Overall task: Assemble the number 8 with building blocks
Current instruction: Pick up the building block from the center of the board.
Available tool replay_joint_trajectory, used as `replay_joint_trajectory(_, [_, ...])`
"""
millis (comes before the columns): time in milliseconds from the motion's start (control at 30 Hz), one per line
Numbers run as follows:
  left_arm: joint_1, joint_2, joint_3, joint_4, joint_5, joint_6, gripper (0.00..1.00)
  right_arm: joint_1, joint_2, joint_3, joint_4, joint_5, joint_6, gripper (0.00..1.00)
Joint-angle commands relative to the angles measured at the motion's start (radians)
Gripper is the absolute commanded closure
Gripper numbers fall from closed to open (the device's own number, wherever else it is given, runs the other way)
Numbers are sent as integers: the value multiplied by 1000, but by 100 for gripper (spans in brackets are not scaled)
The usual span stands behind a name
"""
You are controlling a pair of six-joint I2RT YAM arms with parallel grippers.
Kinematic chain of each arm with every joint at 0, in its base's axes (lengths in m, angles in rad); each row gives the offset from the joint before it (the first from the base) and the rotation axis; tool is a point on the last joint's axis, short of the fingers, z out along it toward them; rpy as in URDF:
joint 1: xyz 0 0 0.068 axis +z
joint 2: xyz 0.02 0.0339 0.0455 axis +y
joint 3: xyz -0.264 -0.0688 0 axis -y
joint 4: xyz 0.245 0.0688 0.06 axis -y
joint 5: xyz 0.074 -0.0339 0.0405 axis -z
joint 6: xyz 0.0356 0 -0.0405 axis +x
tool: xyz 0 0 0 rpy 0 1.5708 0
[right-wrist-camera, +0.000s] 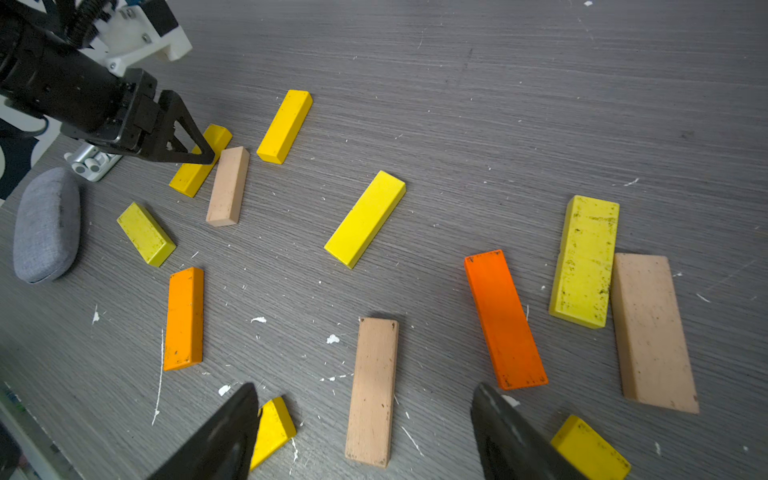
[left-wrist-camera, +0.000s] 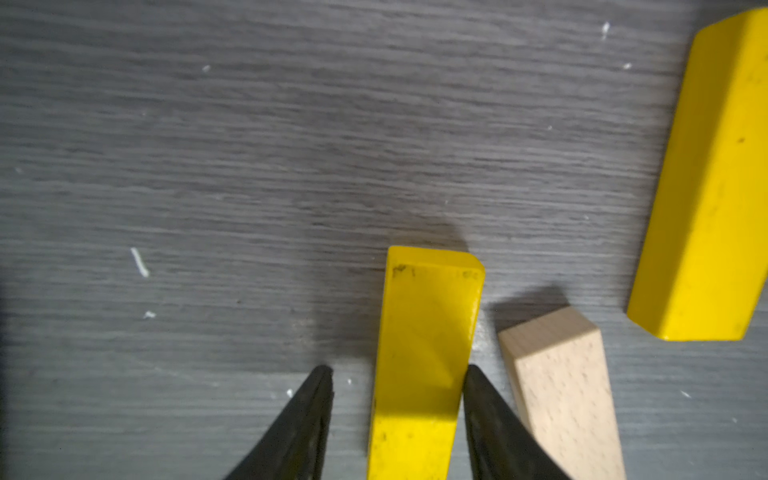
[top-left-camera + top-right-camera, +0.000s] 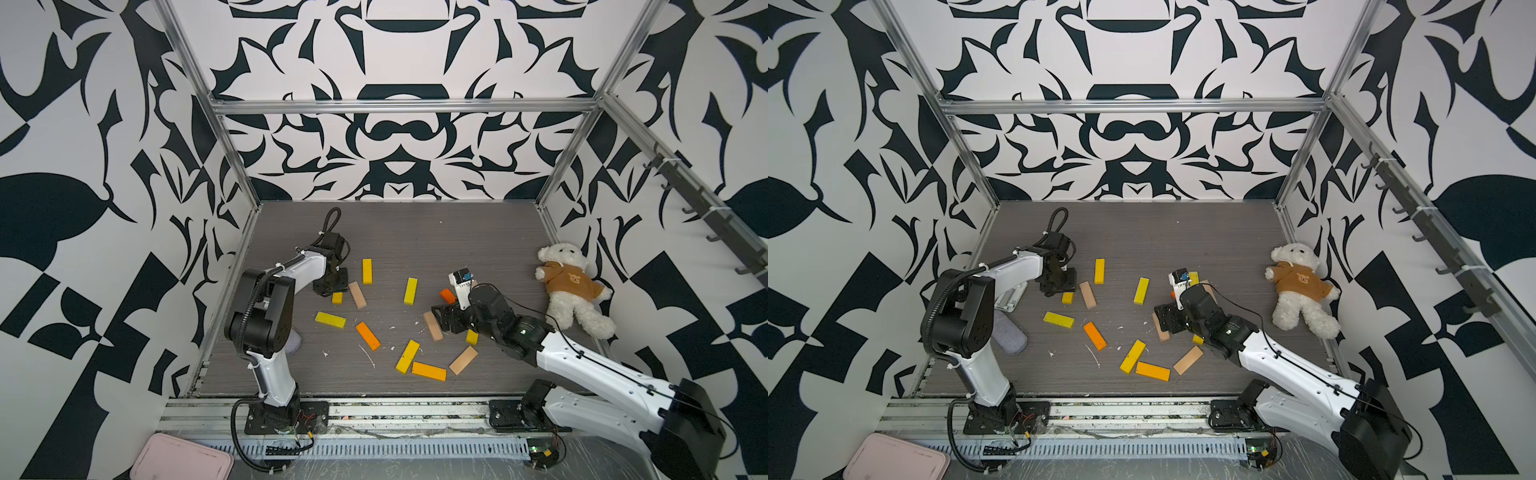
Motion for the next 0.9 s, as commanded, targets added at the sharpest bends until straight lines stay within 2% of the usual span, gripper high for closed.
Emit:
replay_joint_trajectory(0, [5,4,-8,-19,14,1,48,6,-18,-6,27,9,10,18])
replay_joint_trajectory(300, [3,27,2,-10,17,5,56,6,-32,-17,23,12,15,20])
replay_joint_trajectory(567, [4,41,17,-8,14,10,59,6,-42,-23,20,16,15,21])
replay_joint_trajectory(700, [4,37,41,-21,8,12,74,6,-53,-27,17,21,13,22])
replay_joint_trajectory(867, [4,-2,92,-41,5,38,75,6,-78,-26,21,35,10,22])
